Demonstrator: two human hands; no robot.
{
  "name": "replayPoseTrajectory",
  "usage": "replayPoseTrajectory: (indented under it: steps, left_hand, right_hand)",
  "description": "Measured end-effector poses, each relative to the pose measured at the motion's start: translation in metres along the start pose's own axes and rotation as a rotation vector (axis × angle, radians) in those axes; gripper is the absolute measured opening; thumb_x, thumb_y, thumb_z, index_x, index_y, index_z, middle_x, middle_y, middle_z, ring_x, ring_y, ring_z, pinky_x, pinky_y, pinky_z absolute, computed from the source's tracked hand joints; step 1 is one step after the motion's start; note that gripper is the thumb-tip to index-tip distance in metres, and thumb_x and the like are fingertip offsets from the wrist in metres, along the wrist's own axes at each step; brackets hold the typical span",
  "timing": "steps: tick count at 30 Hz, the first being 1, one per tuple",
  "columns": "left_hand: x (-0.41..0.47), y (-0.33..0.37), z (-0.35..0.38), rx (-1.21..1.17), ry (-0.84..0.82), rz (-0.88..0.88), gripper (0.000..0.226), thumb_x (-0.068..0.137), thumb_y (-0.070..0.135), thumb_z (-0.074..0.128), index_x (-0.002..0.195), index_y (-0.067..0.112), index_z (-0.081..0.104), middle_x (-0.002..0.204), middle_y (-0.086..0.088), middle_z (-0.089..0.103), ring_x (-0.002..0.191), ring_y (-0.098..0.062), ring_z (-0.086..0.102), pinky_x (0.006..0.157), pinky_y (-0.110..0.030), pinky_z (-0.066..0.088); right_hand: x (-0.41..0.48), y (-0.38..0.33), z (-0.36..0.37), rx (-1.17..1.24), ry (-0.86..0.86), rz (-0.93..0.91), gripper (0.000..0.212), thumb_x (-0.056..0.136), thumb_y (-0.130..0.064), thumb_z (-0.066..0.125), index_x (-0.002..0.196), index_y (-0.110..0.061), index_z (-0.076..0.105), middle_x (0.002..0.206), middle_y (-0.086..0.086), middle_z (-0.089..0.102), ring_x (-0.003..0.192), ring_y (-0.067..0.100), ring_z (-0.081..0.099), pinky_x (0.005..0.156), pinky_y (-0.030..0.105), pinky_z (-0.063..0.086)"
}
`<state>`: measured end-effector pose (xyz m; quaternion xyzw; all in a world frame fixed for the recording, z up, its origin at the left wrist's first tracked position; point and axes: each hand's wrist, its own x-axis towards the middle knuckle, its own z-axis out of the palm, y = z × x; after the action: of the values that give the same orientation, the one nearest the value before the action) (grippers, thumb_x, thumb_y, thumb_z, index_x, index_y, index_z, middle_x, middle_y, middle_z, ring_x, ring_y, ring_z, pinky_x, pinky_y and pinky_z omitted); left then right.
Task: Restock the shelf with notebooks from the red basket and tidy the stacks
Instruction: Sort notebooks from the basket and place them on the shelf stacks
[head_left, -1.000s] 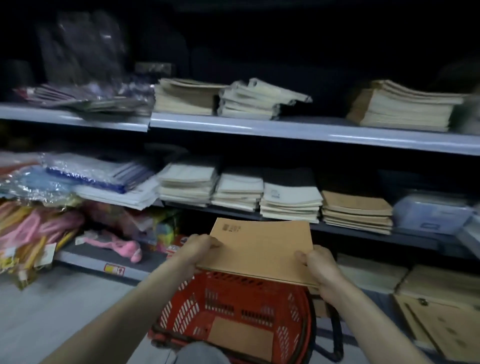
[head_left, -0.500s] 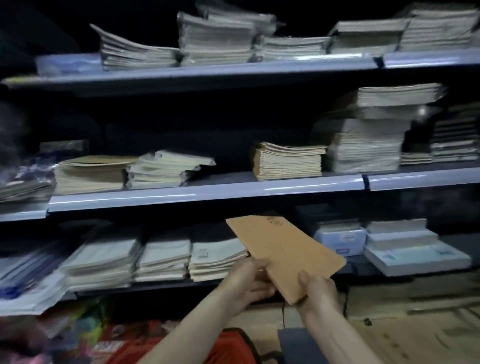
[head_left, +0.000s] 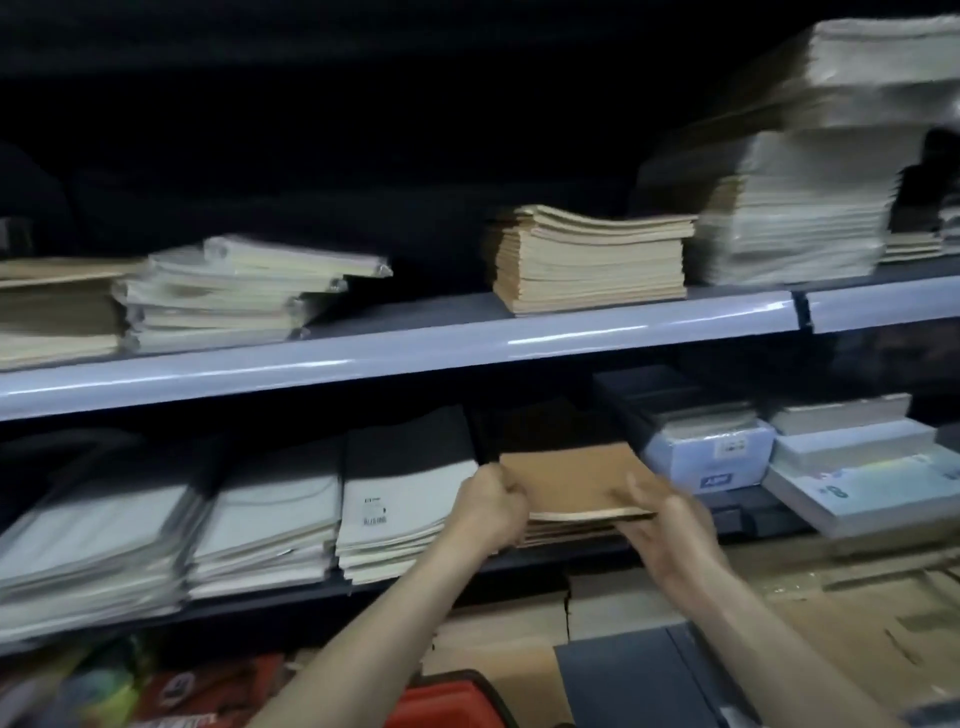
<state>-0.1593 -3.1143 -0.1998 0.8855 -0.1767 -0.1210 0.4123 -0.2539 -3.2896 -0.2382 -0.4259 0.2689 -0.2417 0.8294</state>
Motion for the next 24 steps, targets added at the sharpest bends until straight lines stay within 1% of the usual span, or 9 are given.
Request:
replayPoseTrajectory:
  steps: [3,5,8,10,13,14,16,21,24]
  left_hand:
    - [0.014,-0.013,-0.001,0.024,-0.084,0.06,0.047,0.088,0.051,0.066,0.123,0.019,0.066,0.104,-0.001,0.073,0.091,-0.019,0.07,0.076,-0.028,0.054]
    - [0.017,-0.019,0.002,0.186,-0.019,0.114,0.05,0.092,0.046,0.069,0.128,0.012,0.063,0.118,-0.007,0.065,0.107,-0.026,0.065,0.084,-0.03,0.052]
    - [0.015,-0.016,0.004,0.277,0.079,0.19,0.033,0.1,0.029,0.064,0.12,0.002,0.062,0.111,-0.014,0.059,0.105,-0.033,0.063,0.074,-0.034,0.047]
    - [0.013,-0.012,0.0,0.294,0.098,0.245,0.022,0.1,0.02,0.061,0.112,0.002,0.063,0.104,-0.015,0.056,0.103,-0.036,0.062,0.071,-0.036,0.047]
    - [0.012,-0.013,-0.007,0.321,0.115,0.307,0.012,0.098,0.014,0.061,0.104,0.004,0.062,0.099,-0.014,0.056,0.102,-0.038,0.06,0.072,-0.039,0.049]
    - [0.011,-0.015,-0.007,0.33,0.121,0.316,0.005,0.098,0.011,0.06,0.098,0.006,0.059,0.09,-0.01,0.052,0.101,-0.038,0.06,0.07,-0.039,0.047]
    - [0.009,-0.018,-0.005,0.339,0.139,0.316,0.014,0.096,0.006,0.059,0.086,0.01,0.049,0.074,-0.002,0.033,0.095,-0.037,0.059,0.066,-0.037,0.043]
    - [0.007,-0.015,-0.013,0.382,0.123,0.33,0.02,0.094,0.009,0.059,0.084,0.014,0.043,0.071,0.001,0.029,0.079,-0.029,0.044,0.066,-0.036,0.04]
    - [0.01,-0.019,-0.007,0.379,0.14,0.325,0.018,0.094,0.009,0.059,0.083,0.014,0.045,0.071,0.0,0.031,0.078,-0.029,0.045,0.065,-0.036,0.041]
  right_hand:
    - [0.022,-0.005,0.005,-0.269,-0.08,-0.119,0.038,0.098,0.006,0.06,0.135,-0.004,0.059,0.123,0.015,0.072,0.116,0.025,0.068,0.098,0.035,0.052]
    - [0.036,-0.007,0.01,-0.473,-0.085,-0.172,0.036,0.098,0.006,0.06,0.133,-0.004,0.06,0.118,0.014,0.073,0.109,0.025,0.071,0.088,0.029,0.057]
    - [0.051,-0.008,0.012,-0.694,-0.044,-0.224,0.032,0.097,-0.003,0.067,0.128,-0.002,0.064,0.094,0.011,0.075,0.075,0.013,0.074,0.056,0.014,0.056]
    - [0.057,-0.009,0.013,-0.798,-0.016,-0.251,0.031,0.095,-0.008,0.071,0.125,-0.001,0.067,0.083,0.01,0.073,0.058,0.004,0.068,0.05,0.015,0.053]
    - [0.064,-0.008,0.011,-0.918,-0.008,-0.281,0.033,0.094,-0.015,0.073,0.125,-0.005,0.068,0.082,0.008,0.073,0.063,0.014,0.064,0.06,0.026,0.053]
    - [0.066,-0.008,0.01,-0.974,-0.009,-0.303,0.034,0.093,-0.018,0.075,0.125,-0.008,0.069,0.082,0.007,0.073,0.065,0.018,0.063,0.063,0.03,0.054]
    - [0.068,-0.008,0.006,-1.035,-0.003,-0.325,0.04,0.09,-0.026,0.078,0.126,-0.01,0.069,0.081,0.007,0.073,0.068,0.023,0.064,0.068,0.037,0.057]
    - [0.058,-0.004,0.002,-1.051,0.04,-0.35,0.049,0.088,-0.036,0.079,0.132,-0.017,0.067,0.082,0.007,0.074,0.063,0.022,0.063,0.063,0.032,0.053]
    - [0.054,0.004,-0.001,-1.078,0.063,-0.401,0.055,0.087,-0.045,0.076,0.135,-0.021,0.064,0.09,0.004,0.075,0.076,0.024,0.07,0.067,0.037,0.058]
